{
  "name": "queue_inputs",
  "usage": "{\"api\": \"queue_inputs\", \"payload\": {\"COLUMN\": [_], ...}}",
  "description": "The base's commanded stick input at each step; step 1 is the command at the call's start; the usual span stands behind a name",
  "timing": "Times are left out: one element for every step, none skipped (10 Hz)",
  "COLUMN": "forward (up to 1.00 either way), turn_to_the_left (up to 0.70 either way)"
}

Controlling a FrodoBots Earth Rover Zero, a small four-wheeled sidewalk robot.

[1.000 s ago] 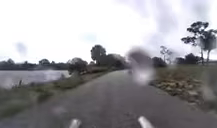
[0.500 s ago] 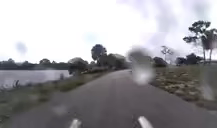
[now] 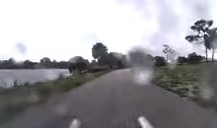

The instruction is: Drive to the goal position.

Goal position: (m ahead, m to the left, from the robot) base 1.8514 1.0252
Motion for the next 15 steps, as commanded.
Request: {"api": "queue_inputs", "payload": {"forward": [0.7,0.7,0.37,0.04,0.0,0.0,0.0,0.0,0.0,0.0,0.0,0.0,0.0,0.02,0.21], "turn_to_the_left": [-0.15,0.0,0.0,0.0,0.0,0.0,0.0,0.0,0.0,0.0,0.0,0.0,0.0,0.0,0.0]}}
